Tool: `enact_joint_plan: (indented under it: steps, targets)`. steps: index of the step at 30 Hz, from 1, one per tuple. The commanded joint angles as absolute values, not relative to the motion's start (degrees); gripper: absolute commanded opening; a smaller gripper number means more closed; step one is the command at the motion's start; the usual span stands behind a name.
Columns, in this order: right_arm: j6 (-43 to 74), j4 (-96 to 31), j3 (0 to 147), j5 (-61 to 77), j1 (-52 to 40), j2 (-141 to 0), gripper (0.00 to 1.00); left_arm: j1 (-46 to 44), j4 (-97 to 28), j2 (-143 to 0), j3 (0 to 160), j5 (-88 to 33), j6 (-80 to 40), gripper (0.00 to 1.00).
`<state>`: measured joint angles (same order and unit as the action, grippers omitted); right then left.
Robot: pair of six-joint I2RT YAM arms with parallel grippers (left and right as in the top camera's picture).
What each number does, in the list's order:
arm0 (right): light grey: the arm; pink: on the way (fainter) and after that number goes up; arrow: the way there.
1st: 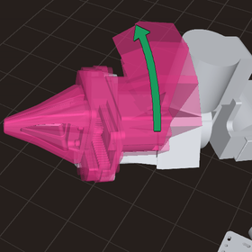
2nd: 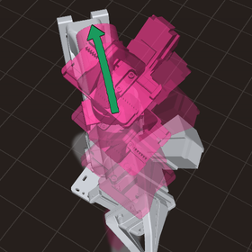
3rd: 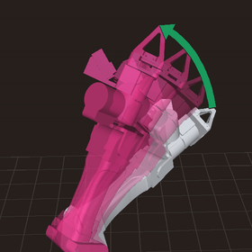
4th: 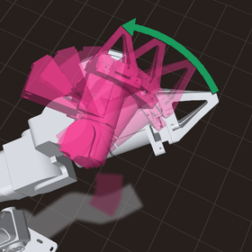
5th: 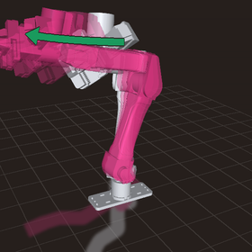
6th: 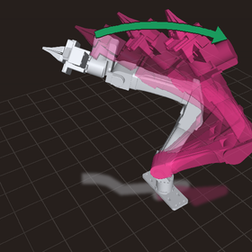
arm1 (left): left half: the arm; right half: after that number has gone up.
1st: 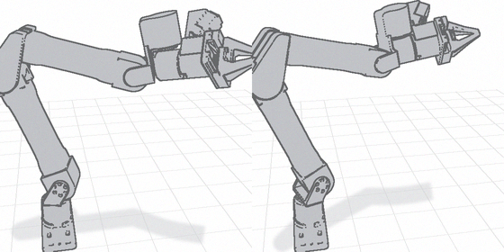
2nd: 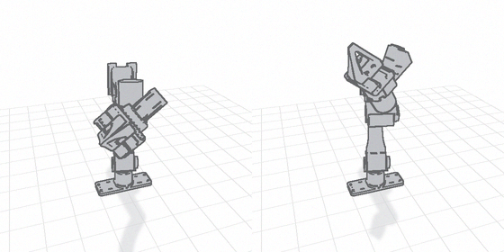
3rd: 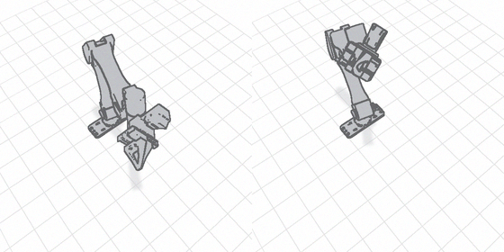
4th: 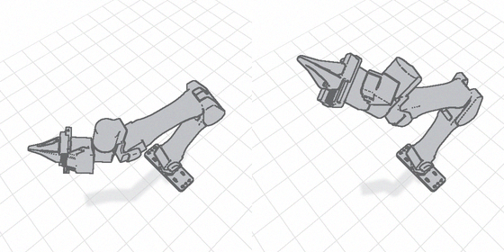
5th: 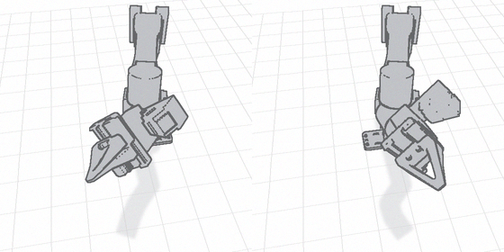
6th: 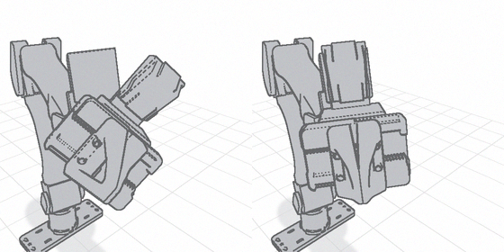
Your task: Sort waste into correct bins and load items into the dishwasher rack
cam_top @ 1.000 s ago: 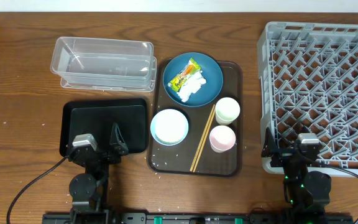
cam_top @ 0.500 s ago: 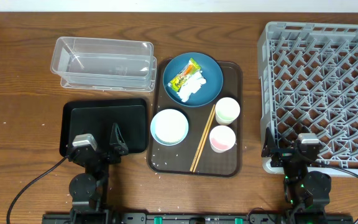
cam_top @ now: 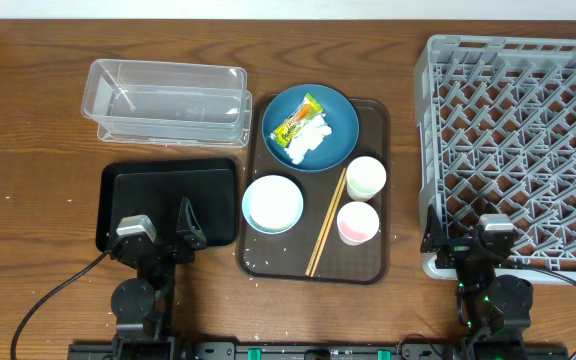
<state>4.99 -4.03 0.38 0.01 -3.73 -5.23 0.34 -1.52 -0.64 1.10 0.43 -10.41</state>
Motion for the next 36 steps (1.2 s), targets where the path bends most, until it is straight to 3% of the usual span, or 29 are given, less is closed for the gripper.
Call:
enact_joint_plan:
  steps: [1, 9, 10, 11, 12, 14, 17, 19, 20, 36]
  targets:
    - [4.64, -4.29, 0.32, -0.19, -4.10, -5.26, 0.99, 0.62, -4.03, -0.25, 0.25, 2.02, -9.65, 0.98]
    - [4.64, -4.29, 0.32, -0.14, -4.10, -5.26, 0.99, 0.62, -4.03, -0.25, 0.25, 2.02, -9.65, 0.98]
    - [4.67, -4.29, 0.34, 0.16, -4.10, -5.26, 0.94, 0.62, -4.03, -0.25, 0.25, 2.02, -9.65, 0.98]
    - [4.67, -4.29, 0.32, 0.84, -4.10, -5.26, 0.72, 0.62, -4.03, -0.25, 0.25, 2.02, -9.65, 0.98]
    - [4.67, -4.23, 0.32, 1.74, -4.10, -5.26, 0.55, 0.62, -4.03, -0.25, 0.25, 2.02, -9.65, 0.98]
    - [4.67, -4.08, 0.32, 3.40, -4.10, -5.26, 0.45, 0.62, -4.03, -0.25, 0.25, 2.02, -9.65, 0.98]
    - [4.67, -3.90, 0.32, 4.56, -4.10, -5.26, 0.50, 0.62, -4.03, -0.25, 0.25, 2.02, -9.67, 0.98]
    - [4.67, -3.92, 0.32, 4.54, -4.10, -5.26, 0.88, 0.64, -3.97, -0.25, 0.25, 2.70, -9.63, 0.98]
    - [4.67, -3.92, 0.32, 4.51, -4.10, -5.26, 0.99, 0.62, -3.99, -0.25, 0.25, 2.63, -9.65, 0.98]
    - [4.67, -3.57, 0.32, 7.64, -4.05, -5.26, 0.99, 0.62, -4.01, -0.27, 0.25, 2.59, -9.67, 0.98]
